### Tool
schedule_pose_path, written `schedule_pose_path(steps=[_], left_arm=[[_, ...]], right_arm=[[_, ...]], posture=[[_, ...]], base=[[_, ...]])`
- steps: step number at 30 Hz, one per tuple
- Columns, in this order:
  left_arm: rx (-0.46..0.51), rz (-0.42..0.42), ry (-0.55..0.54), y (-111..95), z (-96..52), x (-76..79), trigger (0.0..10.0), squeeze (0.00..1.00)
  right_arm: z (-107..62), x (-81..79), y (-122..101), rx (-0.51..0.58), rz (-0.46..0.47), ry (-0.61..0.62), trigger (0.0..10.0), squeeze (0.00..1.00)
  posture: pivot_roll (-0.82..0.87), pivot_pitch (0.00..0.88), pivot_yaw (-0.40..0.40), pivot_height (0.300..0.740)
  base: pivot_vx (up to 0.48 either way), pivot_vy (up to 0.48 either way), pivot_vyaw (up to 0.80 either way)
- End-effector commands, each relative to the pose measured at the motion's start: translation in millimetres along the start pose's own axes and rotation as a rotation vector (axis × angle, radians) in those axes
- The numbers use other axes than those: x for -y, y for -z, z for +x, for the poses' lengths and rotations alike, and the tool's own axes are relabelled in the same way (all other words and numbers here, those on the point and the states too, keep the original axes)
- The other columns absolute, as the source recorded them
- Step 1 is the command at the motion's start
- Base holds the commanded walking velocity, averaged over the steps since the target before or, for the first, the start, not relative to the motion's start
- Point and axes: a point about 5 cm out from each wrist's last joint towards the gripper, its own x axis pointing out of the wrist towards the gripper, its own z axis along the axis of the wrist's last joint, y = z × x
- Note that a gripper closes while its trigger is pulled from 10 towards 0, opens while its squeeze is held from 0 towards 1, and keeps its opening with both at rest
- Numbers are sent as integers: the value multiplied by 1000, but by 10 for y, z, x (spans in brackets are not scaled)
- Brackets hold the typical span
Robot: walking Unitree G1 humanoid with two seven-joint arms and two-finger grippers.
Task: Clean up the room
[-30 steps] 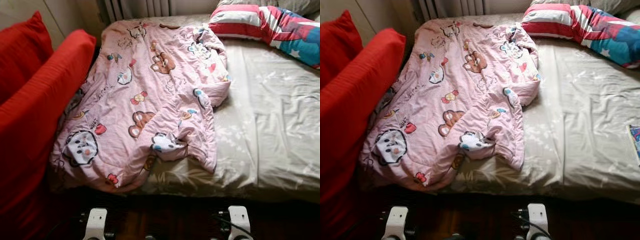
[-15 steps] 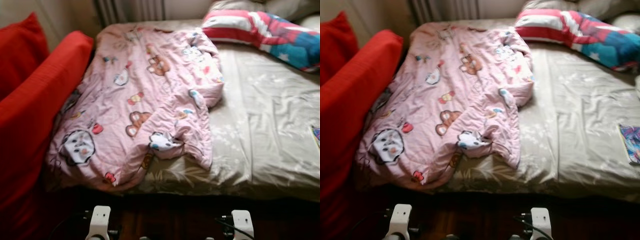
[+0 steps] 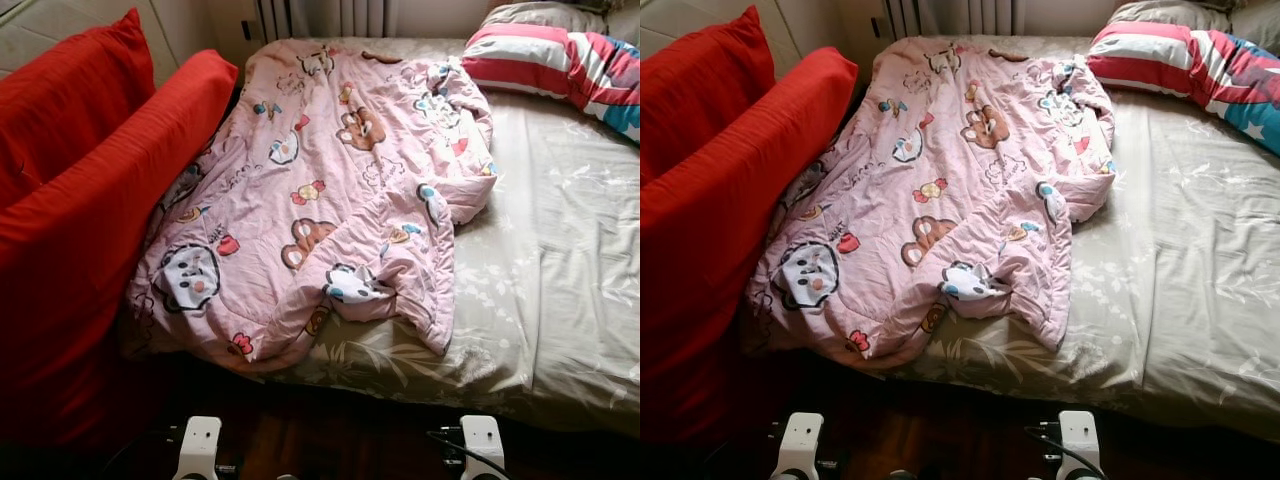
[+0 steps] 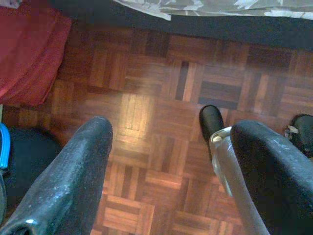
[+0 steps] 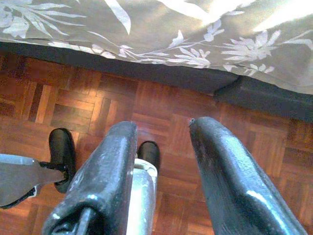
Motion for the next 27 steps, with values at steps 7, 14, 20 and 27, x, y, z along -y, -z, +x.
schedule_pose_path(steps=[7, 14, 20, 27], left_arm=[[-20, -1, -5, 69, -21, -23, 10000, 0], [-22, 1, -5, 68, -20, -28, 10000, 0], [-25, 4, -5, 71, -21, -31, 10000, 0], [-26, 6, -9, 73, -21, -40, 10000, 0]], right_arm=[[-23, -25, 87, -26, -4, -10, 10000, 0], [-22, -23, 88, -30, 1, -7, 10000, 0], [-21, -21, 85, -28, 11, -4, 10000, 0], [-22, -23, 75, -12, 28, 1, 10000, 0]], posture=[[-59, 166, 90, 740], [-62, 175, 89, 740], [-61, 184, 90, 740], [-61, 189, 91, 740]], base=[[315, 0, 0], [357, 0, 0], [376, 0, 0], [275, 0, 0]])
